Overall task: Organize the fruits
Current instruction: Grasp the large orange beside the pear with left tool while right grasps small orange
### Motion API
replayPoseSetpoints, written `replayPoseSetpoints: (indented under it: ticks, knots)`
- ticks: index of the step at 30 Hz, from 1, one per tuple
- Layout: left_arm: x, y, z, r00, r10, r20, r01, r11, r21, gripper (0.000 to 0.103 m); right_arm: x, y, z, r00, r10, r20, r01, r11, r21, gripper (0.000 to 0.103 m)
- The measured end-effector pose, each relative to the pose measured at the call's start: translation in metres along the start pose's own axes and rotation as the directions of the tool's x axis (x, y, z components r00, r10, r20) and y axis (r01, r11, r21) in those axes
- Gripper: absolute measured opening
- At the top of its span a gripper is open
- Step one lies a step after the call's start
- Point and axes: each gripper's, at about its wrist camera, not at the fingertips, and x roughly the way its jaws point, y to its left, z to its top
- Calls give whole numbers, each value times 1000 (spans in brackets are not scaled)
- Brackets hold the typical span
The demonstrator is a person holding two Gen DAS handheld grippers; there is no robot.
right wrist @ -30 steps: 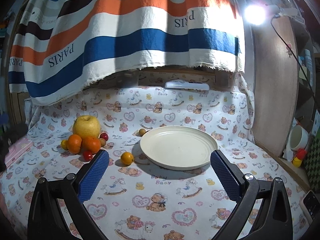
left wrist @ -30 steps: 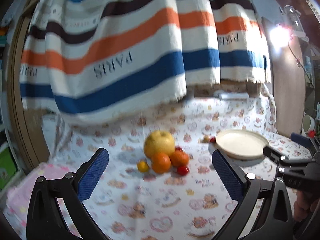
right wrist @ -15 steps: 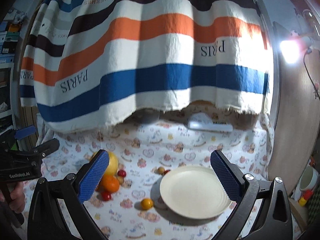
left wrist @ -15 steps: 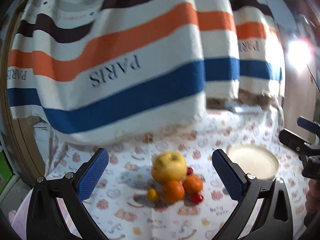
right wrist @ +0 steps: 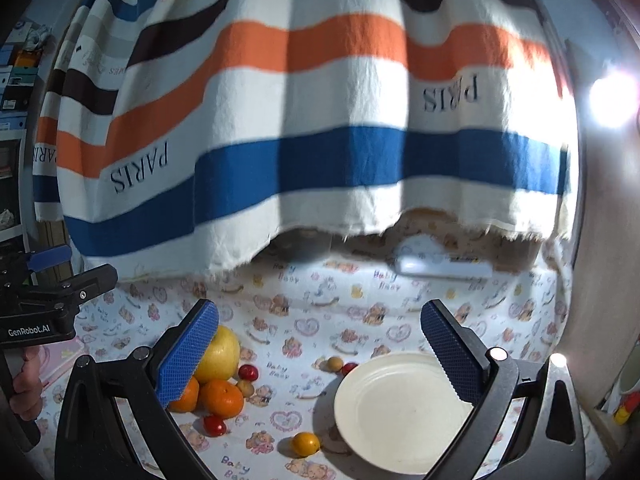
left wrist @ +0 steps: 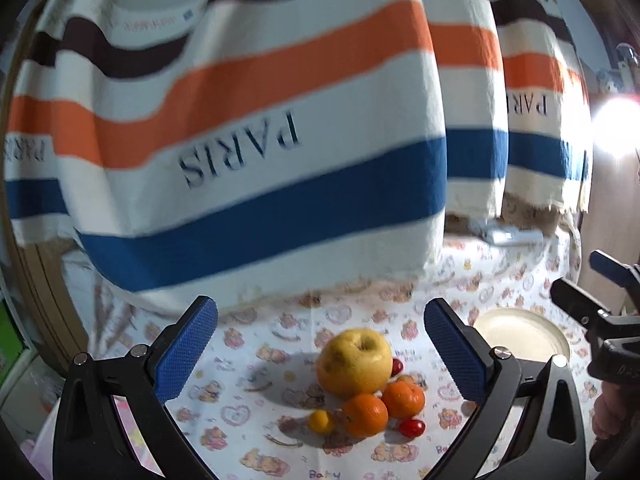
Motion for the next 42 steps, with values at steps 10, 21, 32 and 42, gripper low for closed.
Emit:
replayPoseSetpoints:
  ticks: [10, 21, 32, 42]
  knots:
    - [60, -9, -49, 959, -138, -246, 137, 990, -23, 72, 51, -21, -44, 967, 74, -243, -46, 992, 120, 95]
    - [97, -19, -84, 879, -218, -424, 203, 976, -80, 52, 60, -19, -54, 951, 96, -293, -62, 990, 123, 94]
    - [101, -17, -87, 874, -219, -435, 209, 975, -71, 45, 67, -17, -62, 932, 114, -344, -70, 988, 136, 89]
    - [65, -19, -59, 948, -160, -274, 164, 986, -12, 45, 82, 1, -80, 861, 195, -470, -136, 978, 157, 51]
